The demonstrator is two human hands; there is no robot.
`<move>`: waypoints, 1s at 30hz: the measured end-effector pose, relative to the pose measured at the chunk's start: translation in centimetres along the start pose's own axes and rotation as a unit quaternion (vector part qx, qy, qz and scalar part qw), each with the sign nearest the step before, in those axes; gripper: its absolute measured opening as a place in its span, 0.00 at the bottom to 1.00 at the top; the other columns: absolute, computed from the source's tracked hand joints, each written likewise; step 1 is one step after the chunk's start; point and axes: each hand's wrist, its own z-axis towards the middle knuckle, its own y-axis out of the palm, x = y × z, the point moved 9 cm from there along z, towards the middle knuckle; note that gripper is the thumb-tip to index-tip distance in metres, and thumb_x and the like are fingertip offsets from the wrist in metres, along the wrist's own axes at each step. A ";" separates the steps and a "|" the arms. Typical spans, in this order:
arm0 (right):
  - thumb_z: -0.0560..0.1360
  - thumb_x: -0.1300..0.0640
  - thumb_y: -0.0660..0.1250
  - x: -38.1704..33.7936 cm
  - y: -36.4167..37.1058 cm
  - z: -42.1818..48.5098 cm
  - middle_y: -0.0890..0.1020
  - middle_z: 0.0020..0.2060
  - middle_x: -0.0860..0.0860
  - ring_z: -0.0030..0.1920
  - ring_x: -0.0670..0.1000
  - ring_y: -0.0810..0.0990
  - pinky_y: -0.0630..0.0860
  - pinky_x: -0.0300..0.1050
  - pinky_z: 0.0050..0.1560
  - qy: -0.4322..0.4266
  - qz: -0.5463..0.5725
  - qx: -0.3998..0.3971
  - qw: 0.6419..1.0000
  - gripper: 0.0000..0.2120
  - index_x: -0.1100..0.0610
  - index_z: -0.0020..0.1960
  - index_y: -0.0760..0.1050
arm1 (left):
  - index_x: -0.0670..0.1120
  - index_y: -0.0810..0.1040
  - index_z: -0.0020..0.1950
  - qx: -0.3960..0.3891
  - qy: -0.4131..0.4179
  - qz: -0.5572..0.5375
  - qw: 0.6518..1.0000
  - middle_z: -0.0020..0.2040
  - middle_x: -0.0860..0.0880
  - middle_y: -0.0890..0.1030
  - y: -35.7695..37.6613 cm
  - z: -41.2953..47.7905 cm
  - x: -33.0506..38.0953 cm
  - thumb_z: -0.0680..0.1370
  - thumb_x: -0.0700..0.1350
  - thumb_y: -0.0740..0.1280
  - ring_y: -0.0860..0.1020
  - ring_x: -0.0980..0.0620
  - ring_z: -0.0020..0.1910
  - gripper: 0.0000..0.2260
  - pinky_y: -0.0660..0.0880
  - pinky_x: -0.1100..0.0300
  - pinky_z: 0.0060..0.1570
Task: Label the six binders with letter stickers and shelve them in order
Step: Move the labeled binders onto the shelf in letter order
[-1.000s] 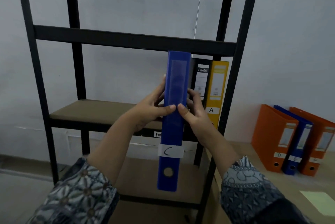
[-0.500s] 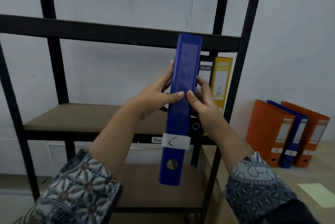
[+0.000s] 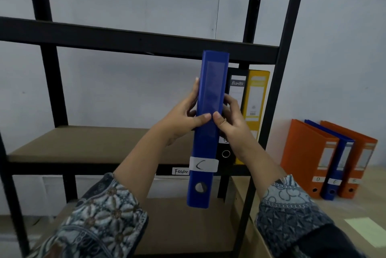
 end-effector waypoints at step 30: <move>0.80 0.51 0.57 6.7 -4.2 9.9 0.80 0.52 0.53 0.48 0.51 0.81 0.79 0.48 0.48 0.024 -0.515 0.080 0.853 0.31 0.53 0.77 0.46 | 0.53 0.42 0.78 0.126 -0.009 0.104 0.987 0.76 0.49 0.60 -1.4 11.2 -9.6 0.80 0.38 0.62 0.63 0.52 0.72 0.36 0.66 0.49 0.69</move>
